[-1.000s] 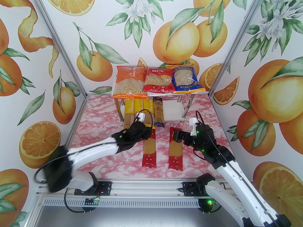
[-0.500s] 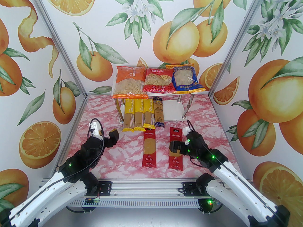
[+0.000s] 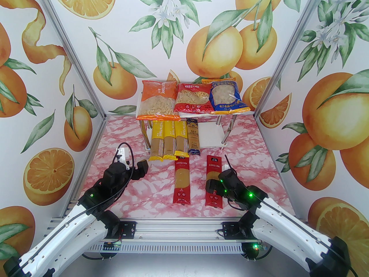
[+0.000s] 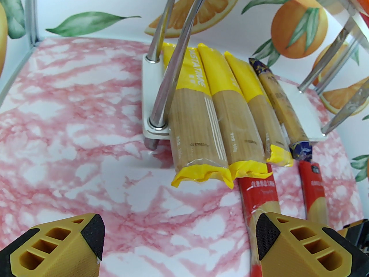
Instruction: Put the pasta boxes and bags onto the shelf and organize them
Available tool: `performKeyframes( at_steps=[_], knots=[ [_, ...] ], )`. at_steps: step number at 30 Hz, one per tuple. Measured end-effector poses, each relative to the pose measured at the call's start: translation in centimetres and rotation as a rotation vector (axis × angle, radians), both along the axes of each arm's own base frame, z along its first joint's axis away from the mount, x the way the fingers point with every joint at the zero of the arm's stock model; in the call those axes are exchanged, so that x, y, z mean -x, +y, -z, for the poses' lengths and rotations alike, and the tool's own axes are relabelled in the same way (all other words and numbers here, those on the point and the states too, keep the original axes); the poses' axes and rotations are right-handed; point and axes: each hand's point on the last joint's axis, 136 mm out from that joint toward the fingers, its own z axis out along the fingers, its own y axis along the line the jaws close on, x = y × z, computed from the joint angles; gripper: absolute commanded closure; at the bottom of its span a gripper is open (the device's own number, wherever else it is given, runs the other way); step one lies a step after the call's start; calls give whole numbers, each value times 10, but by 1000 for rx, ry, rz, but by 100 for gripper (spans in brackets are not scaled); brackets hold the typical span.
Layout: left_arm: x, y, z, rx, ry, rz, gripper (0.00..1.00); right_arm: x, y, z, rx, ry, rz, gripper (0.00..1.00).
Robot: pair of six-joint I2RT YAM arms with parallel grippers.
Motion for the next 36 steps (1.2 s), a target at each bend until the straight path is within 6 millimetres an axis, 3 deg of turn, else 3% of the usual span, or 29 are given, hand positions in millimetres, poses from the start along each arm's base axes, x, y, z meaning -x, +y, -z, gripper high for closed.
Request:
performKeyframes(
  at_steps=[7,23,32,36],
  knots=[
    [-1,3,5,36,0,9,9,2,-3,24,53,63,39,0],
    [0,11,12,74,3,3,8,-1,3,55,125,144,49,1],
    [-1,12,13,92,-3,3,7,2,-2,61,189,146,44,22],
    [-2,11,13,110,-7,5,7,3,-4,63,230,142,42,39]
  ],
)
